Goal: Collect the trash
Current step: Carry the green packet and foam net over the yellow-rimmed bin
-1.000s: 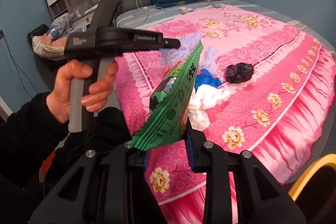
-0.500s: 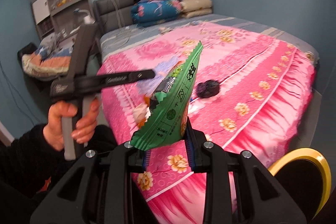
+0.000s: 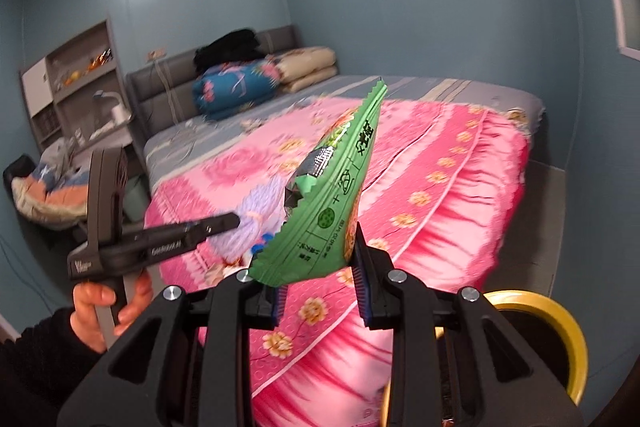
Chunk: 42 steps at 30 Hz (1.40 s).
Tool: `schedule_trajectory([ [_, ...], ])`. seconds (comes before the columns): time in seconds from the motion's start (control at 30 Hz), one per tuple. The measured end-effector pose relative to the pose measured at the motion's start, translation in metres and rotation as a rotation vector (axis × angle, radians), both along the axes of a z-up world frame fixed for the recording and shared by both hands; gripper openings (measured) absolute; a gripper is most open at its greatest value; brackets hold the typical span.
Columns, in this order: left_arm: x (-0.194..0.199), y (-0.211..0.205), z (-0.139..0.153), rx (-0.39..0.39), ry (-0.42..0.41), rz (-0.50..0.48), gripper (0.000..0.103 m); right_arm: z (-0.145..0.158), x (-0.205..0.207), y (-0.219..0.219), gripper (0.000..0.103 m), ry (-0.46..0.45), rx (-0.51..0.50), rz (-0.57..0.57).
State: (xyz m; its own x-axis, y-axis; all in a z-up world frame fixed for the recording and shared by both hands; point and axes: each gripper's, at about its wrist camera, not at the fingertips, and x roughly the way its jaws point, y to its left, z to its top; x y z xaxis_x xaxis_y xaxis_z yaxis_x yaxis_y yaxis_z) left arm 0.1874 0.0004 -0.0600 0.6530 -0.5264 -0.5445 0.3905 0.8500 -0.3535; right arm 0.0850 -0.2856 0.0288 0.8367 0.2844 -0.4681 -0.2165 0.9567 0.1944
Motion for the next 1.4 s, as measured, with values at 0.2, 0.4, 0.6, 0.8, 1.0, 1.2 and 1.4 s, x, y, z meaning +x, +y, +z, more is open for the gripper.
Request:
schedule_trajectory([
  [0.2, -0.006, -0.044, 0.006, 0.03, -0.007, -0.077, 0.016, 0.016, -0.014, -0.036, 0.027, -0.039, 0.019, -0.091],
  [0.4, -0.011, -0.081, 0.003, 0.052, 0.002, -0.143, 0.016, 0.026, -0.028, -0.066, 0.027, -0.059, 0.024, -0.188],
  [0.6, -0.023, -0.121, 0.002, 0.066, 0.004, -0.224, 0.016, 0.033, -0.044, -0.092, 0.027, -0.079, 0.028, -0.258],
  [0.8, -0.034, -0.151, -0.002, 0.089, 0.012, -0.285, 0.016, 0.036, -0.05, -0.109, 0.027, -0.082, 0.04, -0.296],
  [1.0, -0.045, -0.178, -0.008, 0.12, 0.015, -0.353, 0.016, 0.037, -0.054, -0.116, 0.027, -0.076, 0.057, -0.311],
  [1.2, -0.052, -0.197, -0.015, 0.13, 0.038, -0.395, 0.016, 0.037, -0.059, -0.123, 0.027, -0.08, 0.061, -0.331],
  [1.4, -0.059, -0.214, -0.028, 0.164, 0.065, -0.426, 0.016, 0.028, -0.053, -0.13, 0.028, -0.038, 0.071, -0.346],
])
